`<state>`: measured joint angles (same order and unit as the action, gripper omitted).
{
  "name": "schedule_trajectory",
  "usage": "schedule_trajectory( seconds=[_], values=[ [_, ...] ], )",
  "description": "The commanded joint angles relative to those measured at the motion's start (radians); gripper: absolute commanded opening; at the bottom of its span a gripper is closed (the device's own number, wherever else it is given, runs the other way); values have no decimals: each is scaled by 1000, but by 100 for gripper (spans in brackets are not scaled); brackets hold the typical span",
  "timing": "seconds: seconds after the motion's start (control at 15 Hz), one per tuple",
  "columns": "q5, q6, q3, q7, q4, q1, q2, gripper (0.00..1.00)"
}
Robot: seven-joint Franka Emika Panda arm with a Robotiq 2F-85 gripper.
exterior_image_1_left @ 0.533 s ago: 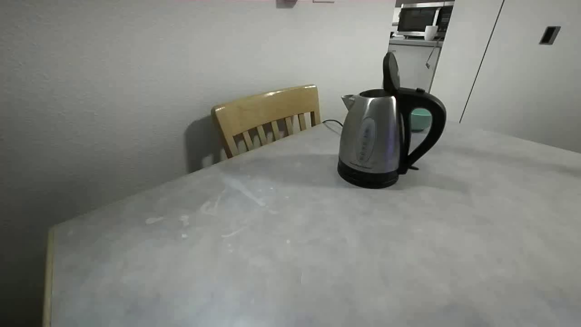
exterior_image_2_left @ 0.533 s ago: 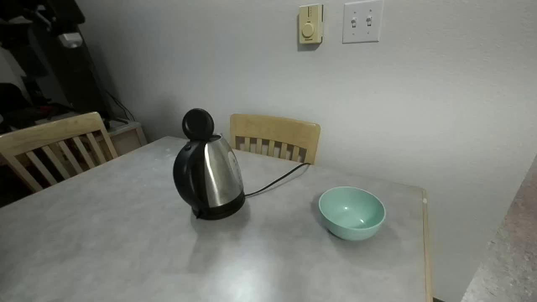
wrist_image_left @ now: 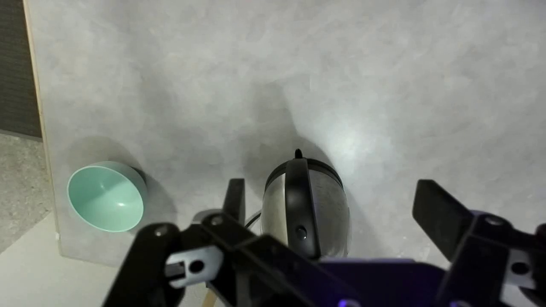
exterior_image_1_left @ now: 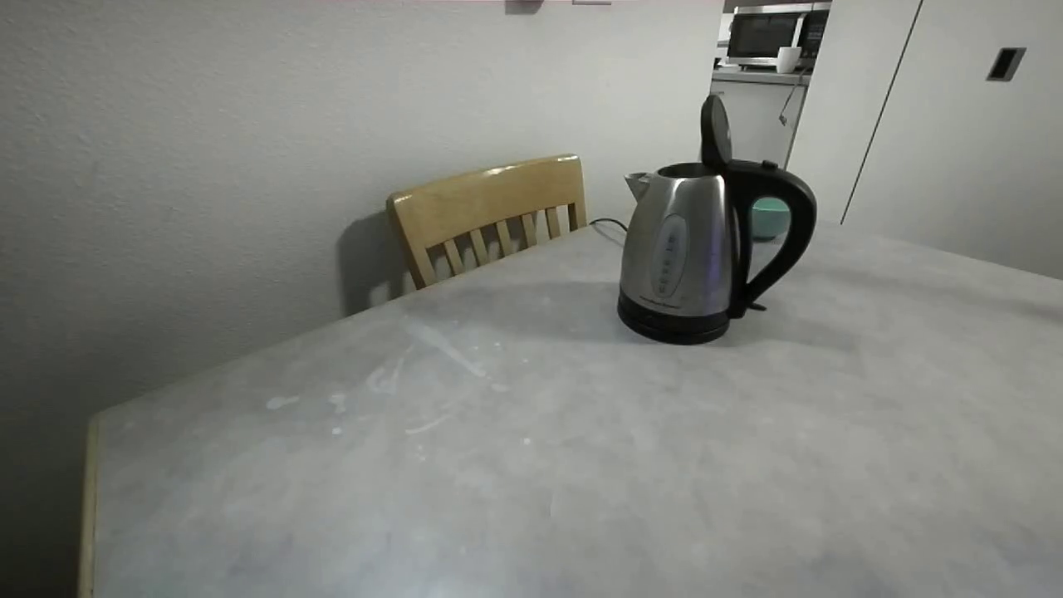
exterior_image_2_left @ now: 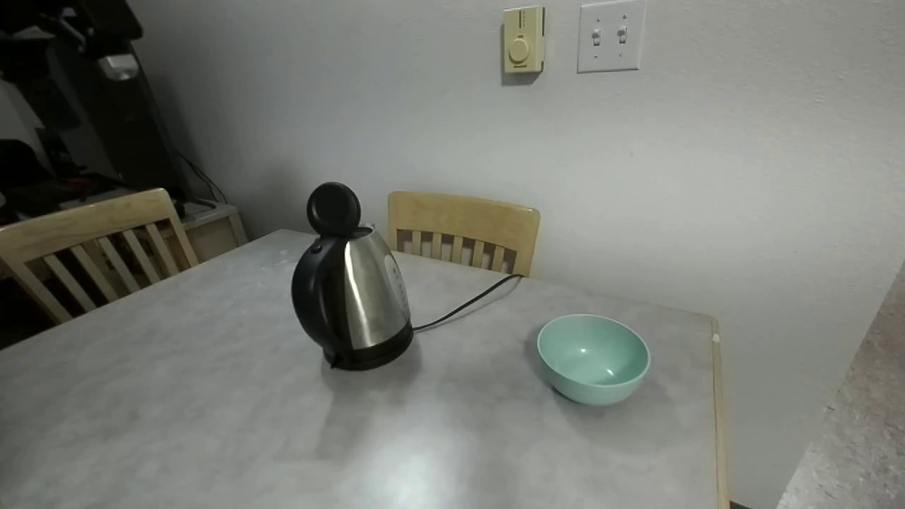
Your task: Close the lid of the kettle
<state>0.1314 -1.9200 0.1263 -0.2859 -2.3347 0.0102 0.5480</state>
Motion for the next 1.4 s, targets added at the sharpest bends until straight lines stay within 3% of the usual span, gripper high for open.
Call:
schedule_trajectory(
  seconds=[0.0, 0.33, 0.53, 0.6, 0.73, 0.93, 1.33],
  values=[
    [-3, 1, -4, -2, 2, 5, -1, 100],
    [-225, -289, 89, -106, -72, -46, -40, 100],
    [-422, -458, 180, -259, -89, -111, -107, 96],
    [-499, -502, 214, -335, -86, -143, -130, 74],
    [-641, -515, 261, -476, -63, -199, -175, 70],
    [-782, -473, 268, -639, -27, -220, -241, 49],
    [-824, -480, 176, -829, 41, -168, -381, 6]
  ],
)
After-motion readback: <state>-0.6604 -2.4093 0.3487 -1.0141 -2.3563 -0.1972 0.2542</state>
